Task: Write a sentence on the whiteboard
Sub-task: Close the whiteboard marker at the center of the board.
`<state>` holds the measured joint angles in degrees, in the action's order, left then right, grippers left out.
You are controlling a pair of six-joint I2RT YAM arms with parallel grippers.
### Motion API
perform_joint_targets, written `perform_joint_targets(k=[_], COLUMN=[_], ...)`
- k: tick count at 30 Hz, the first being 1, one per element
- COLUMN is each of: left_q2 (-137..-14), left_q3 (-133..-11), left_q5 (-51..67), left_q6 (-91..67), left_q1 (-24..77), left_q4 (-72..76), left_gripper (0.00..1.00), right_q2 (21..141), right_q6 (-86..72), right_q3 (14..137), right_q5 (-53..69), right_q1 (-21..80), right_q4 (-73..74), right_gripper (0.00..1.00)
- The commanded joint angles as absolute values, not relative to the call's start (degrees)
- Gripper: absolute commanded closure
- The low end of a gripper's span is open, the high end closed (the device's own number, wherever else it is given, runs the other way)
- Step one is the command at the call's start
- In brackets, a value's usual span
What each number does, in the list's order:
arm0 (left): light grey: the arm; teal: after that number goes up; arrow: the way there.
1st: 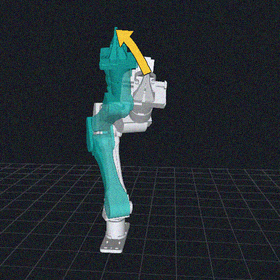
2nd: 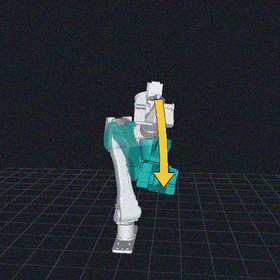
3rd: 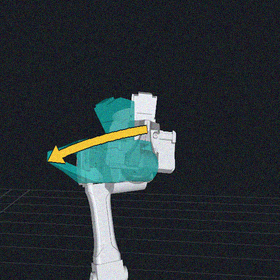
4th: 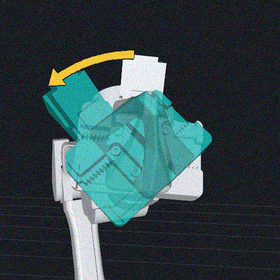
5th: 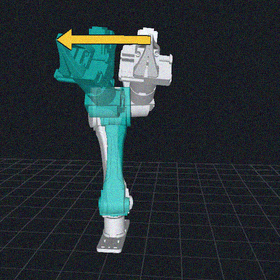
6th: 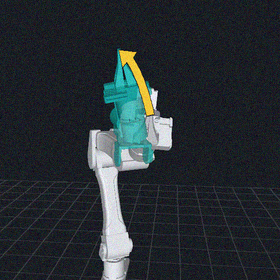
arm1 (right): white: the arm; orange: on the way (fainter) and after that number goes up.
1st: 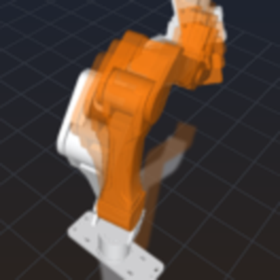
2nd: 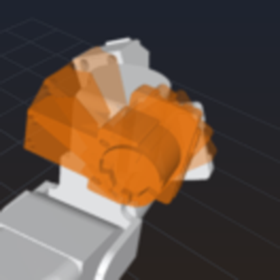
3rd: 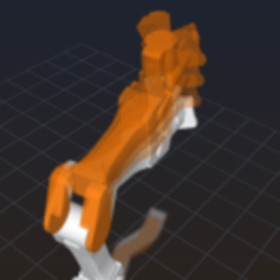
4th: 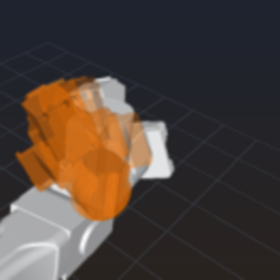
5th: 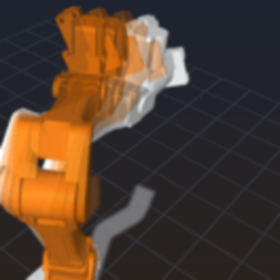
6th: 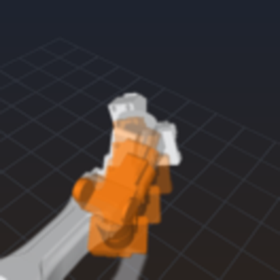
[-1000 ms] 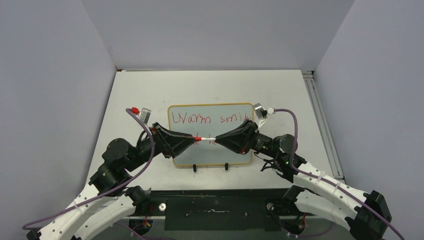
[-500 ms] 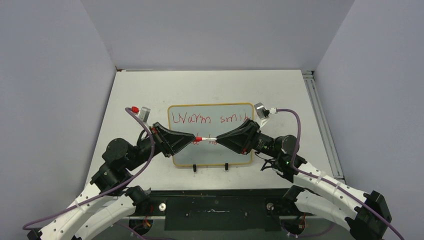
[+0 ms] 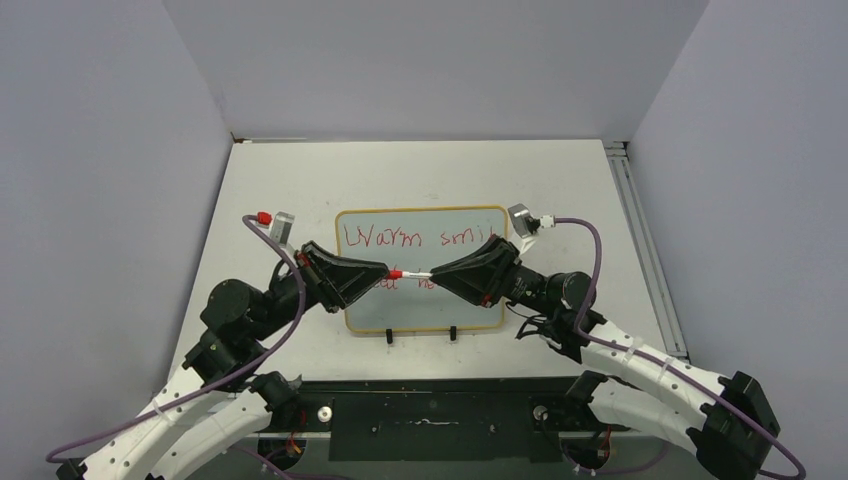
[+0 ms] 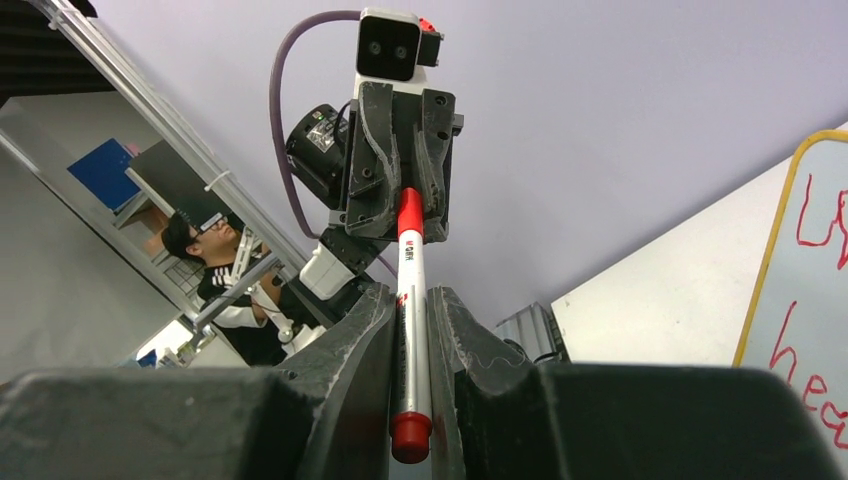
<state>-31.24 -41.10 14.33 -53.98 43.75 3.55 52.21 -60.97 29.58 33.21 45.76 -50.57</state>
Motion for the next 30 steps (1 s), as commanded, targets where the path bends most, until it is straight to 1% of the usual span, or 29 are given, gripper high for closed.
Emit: perform_joint_targets(k=[1, 25, 30], left_q2=[-32.7, -35.3, -36.2], left_q3=[-41.4, -39.3, -40.3], left_q5=[18.8, 23.6, 24.0], left_q6=[-54.1, -53.9, -52.2], left_q1=[44.1, 44.3, 44.3], left_q4=[5.7, 7.3, 5.8], left_gripper=[1.00, 1.00, 1.00], right_q2=[55.5, 59.2, 58.6], right_q6=[-60.8, -58.5, -57.9], right_q3=[30.7, 34.5, 34.5], right_q5=[32.4, 31.4, 31.1], right_q1=[47.6, 49.7, 49.8], right_q4=[-55.9, -56.6, -55.5], right_gripper=[0.95, 0.95, 0.95])
